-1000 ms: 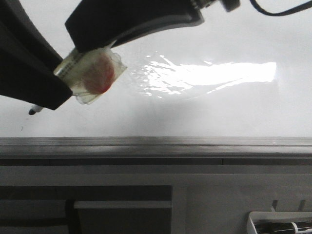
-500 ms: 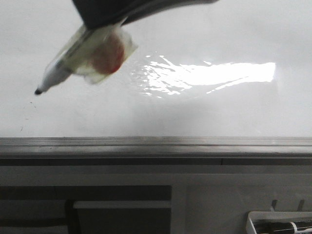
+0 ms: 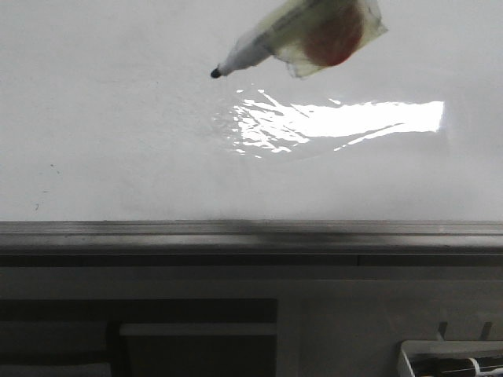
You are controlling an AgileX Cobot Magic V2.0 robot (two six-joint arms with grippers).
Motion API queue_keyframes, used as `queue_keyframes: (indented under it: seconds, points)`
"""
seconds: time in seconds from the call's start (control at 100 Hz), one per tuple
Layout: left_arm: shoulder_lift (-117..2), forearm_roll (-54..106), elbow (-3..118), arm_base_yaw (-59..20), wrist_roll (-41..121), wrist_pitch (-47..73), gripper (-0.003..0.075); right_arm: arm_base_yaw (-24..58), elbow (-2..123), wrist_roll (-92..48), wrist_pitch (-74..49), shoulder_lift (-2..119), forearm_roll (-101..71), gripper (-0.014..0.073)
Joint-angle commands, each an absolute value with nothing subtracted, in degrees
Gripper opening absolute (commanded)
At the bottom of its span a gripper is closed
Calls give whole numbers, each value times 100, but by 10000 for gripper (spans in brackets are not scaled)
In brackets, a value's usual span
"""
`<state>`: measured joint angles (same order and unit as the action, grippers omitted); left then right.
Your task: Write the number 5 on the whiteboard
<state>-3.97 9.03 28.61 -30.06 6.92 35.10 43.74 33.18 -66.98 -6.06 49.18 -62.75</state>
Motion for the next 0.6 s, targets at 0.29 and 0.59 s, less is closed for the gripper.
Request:
queue_keyframes:
  seconds: [0.29, 0.59]
  points:
    - [-346, 1417, 2616, -2984, 586, 2600, -20, 4372, 4712, -7045, 261, 6199, -6383, -39]
    - [-346, 1500, 2616, -2984, 586, 2600, -20, 4372, 4777, -7045, 838, 6628, -6383, -39]
